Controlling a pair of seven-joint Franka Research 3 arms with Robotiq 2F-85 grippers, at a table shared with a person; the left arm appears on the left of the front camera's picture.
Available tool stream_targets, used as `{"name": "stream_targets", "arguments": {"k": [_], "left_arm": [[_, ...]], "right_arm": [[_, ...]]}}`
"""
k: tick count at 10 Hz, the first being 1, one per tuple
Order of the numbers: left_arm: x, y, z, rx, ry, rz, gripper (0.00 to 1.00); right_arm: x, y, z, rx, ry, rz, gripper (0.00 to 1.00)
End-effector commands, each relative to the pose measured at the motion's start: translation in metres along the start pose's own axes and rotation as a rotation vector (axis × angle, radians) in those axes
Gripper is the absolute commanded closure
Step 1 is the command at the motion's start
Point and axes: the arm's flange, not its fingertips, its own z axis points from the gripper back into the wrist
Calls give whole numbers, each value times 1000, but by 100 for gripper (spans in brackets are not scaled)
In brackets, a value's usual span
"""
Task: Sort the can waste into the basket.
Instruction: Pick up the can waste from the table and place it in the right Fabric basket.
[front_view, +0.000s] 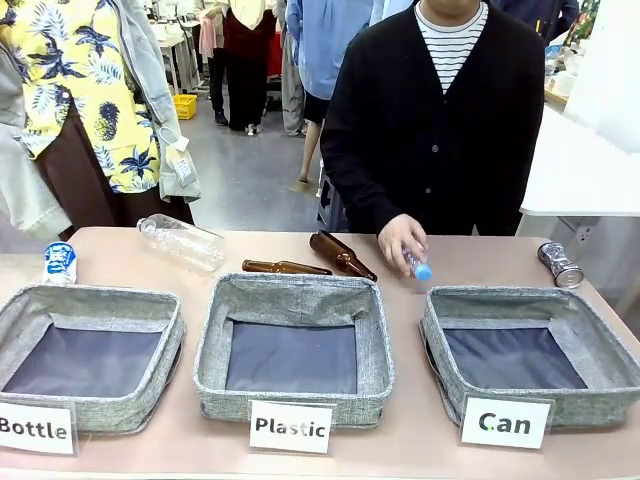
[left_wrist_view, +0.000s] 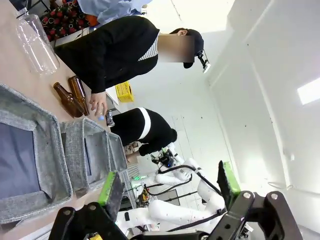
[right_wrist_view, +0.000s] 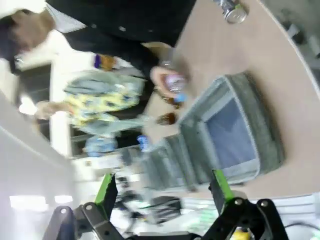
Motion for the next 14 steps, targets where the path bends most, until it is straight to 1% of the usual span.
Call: {"name": "stream_targets", "arguments": {"k": [1, 2, 3, 4, 5, 6, 7, 8, 9, 10, 11, 12, 14], "left_arm": [[-2, -1, 3, -7, 12, -23, 0], [-2, -1, 3, -7, 12, -23, 0], [-2, -1, 3, -7, 12, -23, 0], [-2, -1, 3, -7, 12, -23, 0], [-2, -1, 3, -7, 12, -23, 0], [-2, -1, 3, -7, 12, -23, 0], [-2, -1, 3, -7, 12, -23, 0], [-2, -1, 3, -7, 12, -23, 0], [-2, -1, 3, -7, 12, -23, 0], [-2, -1, 3, -7, 12, -23, 0], [-2, -1, 3, -7, 12, -23, 0], [-2, -1, 3, -7, 12, -23, 0], [-2, -1, 3, -7, 12, -23, 0]], "right_arm": [[25, 46, -49, -459, -59, 217, 0], [39, 57, -68, -661, -118, 273, 0], [46, 64, -86, -762, -120, 332, 0], [49, 67, -101, -815, -106, 401, 0], [50, 69, -110, -825, -107, 451, 0], [55, 70, -112, -814, -133, 522, 0], [54, 72, -105, -770, -206, 534, 0], [37, 76, -91, -689, -238, 448, 0], [59, 74, -115, -816, -145, 514, 0], [59, 74, -115, -816, -145, 514, 0], [54, 75, -98, -781, -179, 503, 0], [73, 74, -111, -777, -164, 537, 0], [97, 81, -137, -807, -100, 667, 0]]}}
